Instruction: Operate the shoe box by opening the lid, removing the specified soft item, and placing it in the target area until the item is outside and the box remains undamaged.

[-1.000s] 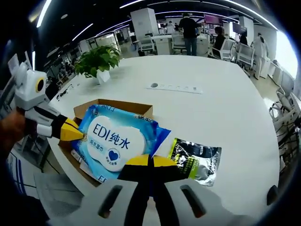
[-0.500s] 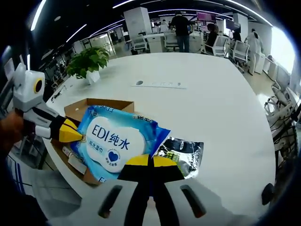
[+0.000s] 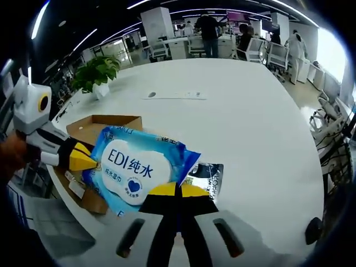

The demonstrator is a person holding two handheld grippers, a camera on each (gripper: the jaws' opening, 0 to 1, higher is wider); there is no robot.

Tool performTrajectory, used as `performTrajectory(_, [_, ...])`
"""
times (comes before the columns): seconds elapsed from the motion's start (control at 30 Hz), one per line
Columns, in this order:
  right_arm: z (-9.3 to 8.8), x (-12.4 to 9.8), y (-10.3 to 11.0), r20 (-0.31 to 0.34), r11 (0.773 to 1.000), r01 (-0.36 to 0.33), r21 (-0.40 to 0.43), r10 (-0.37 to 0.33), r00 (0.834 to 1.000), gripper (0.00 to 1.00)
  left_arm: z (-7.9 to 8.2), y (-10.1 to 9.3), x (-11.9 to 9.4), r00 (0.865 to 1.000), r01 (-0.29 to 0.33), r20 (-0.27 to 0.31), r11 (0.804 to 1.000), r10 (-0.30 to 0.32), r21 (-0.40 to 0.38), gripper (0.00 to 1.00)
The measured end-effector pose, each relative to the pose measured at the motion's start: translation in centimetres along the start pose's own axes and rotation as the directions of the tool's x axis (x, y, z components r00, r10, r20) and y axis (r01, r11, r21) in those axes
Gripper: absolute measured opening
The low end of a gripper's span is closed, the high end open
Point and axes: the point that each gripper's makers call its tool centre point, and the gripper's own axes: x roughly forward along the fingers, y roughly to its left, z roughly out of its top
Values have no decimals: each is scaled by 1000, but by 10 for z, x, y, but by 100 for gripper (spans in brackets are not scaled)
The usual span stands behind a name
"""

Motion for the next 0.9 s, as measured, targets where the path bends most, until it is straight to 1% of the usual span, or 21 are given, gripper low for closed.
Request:
performTrajectory(0.17, [-2, 4, -11, -4, 1000, 0, 5, 0, 1000, 0, 4, 0, 13, 1000, -4, -8, 1000, 4, 3, 0])
performTrajectory(0.53, [-10, 18, -34, -31, 1000, 0, 12, 1, 1000, 0, 3, -2, 42, 1000, 2, -30, 1000, -2, -12, 0])
performTrajectory(0.77, [-16, 30, -43, -49, 1000, 1, 14, 0, 999, 0, -2, 1, 60, 999, -4, -54, 1000, 4, -3, 0])
performTrajectory(0.9, [-20, 35, -45, -60, 1000, 1, 17, 0, 998, 0, -5, 4, 68, 998, -9, -69, 1000, 10, 3, 0])
